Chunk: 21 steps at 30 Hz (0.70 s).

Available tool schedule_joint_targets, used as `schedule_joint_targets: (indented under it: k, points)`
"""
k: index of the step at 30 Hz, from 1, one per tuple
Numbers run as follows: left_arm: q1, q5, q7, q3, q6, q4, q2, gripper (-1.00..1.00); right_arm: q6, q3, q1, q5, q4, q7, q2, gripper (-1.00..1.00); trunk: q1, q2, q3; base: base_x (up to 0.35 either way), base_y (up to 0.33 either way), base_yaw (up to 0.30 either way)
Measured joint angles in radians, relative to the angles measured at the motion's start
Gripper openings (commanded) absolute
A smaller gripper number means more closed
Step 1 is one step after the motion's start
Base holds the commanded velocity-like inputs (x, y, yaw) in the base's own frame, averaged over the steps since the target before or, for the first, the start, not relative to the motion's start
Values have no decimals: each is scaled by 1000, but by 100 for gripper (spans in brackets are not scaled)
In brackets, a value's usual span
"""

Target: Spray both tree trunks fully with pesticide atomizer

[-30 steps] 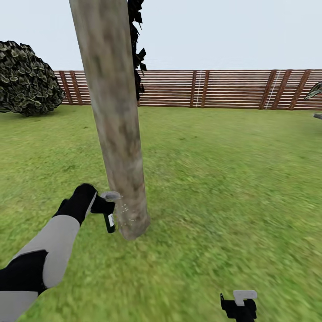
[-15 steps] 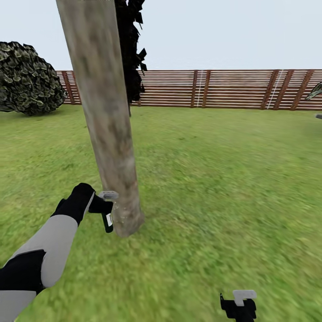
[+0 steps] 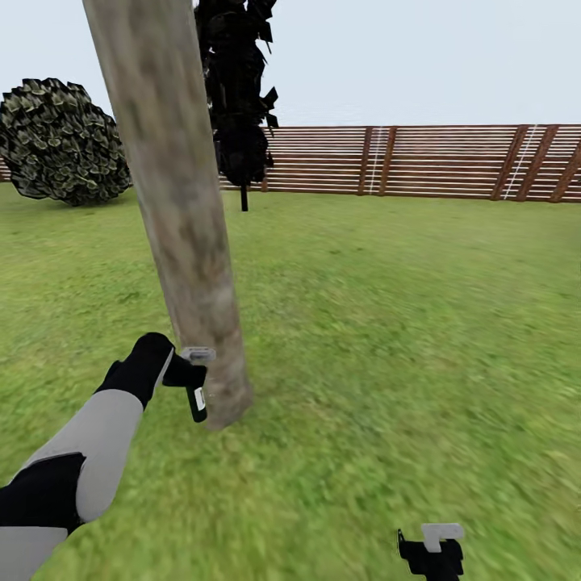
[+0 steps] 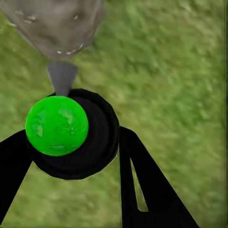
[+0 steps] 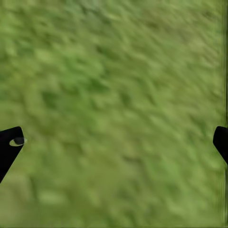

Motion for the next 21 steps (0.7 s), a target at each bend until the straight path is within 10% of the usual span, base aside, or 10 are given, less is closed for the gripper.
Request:
schedule_joint_targets:
  k: [11, 17, 21]
  points:
    - [1, -2, 1, 2, -1, 0, 16, -100, 0, 1, 0, 0, 0, 0, 2, 100, 0, 0, 0, 5, -277, 70]
    - [17, -4, 2, 0, -7, 7, 103, -100, 0, 1, 0, 0, 0, 0, 3, 100, 0, 0, 0, 53, -271, 260]
    - [48, 9, 4, 3, -10, 14, 87, -100, 0, 1, 0, 0, 0, 0, 3, 100, 0, 0, 0, 109, -122, 64]
